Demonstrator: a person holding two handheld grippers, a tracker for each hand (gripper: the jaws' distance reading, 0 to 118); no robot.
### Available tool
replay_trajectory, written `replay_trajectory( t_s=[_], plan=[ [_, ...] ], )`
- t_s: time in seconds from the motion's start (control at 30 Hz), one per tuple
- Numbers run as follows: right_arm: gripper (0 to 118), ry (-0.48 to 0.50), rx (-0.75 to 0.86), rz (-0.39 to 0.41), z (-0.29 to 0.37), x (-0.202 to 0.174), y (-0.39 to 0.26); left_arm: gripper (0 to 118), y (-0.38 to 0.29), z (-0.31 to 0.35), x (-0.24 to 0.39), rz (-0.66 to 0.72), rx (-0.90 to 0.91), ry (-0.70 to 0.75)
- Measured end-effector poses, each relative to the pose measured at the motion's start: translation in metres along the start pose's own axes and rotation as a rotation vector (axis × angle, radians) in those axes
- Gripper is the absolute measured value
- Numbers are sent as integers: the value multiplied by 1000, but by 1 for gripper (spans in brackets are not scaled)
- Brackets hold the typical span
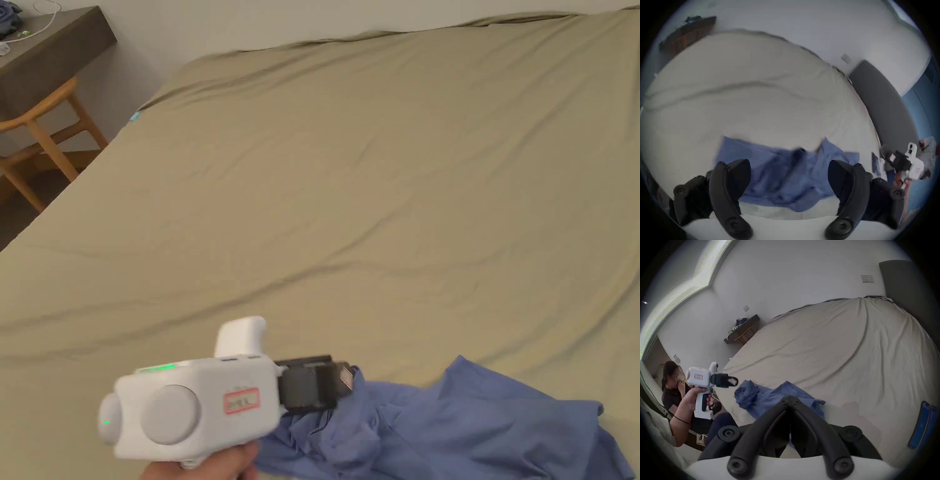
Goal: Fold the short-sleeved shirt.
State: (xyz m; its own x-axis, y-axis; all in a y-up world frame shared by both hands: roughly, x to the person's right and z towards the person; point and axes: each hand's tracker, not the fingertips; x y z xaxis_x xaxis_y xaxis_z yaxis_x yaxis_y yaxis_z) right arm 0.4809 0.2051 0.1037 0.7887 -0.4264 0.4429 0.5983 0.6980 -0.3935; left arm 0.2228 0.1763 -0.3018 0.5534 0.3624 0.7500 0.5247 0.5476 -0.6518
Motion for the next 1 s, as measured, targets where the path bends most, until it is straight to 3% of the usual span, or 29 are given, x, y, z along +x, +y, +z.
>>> replay_trajectory(
  t_s=[0.03,0.07,0.13,0.2,0.27,0.4,0.47,0.57,0.67,0.77,0.9,1.0],
  plan=[
    [2,5,1,4,1,-2,1,90,1,6,-2,-25,47,69],
    [2,7,1,9,2,-3,1,66,2,7,-4,-62,60,160],
    [2,11,4,18,4,-5,1,5,0,-12,-5,-124,-42,295],
    [2,15,4,20,6,-6,1,5,-11,-36,1,-162,-157,296],
    [2,11,8,17,7,-8,1,5,-25,-55,16,-189,-166,191],
    [2,29,14,-16,11,-9,1,5,-45,-88,57,-195,-211,156],
    [2,30,14,-15,13,-11,1,5,-52,-89,87,-300,-175,149],
    [2,33,14,-1,16,-14,-1,5,-61,-95,113,-266,-245,-9],
    [2,43,18,-9,17,-14,-2,5,-69,-109,131,-318,-241,27],
    [2,64,25,-34,17,-14,-1,5,-66,-106,129,-238,-243,-45],
    [2,101,50,-44,21,-13,3,5,-41,-72,96,-2,-225,-419],
    [2,146,66,-71,22,-10,9,5,-12,-39,47,-6,-96,-479]
  ],
)
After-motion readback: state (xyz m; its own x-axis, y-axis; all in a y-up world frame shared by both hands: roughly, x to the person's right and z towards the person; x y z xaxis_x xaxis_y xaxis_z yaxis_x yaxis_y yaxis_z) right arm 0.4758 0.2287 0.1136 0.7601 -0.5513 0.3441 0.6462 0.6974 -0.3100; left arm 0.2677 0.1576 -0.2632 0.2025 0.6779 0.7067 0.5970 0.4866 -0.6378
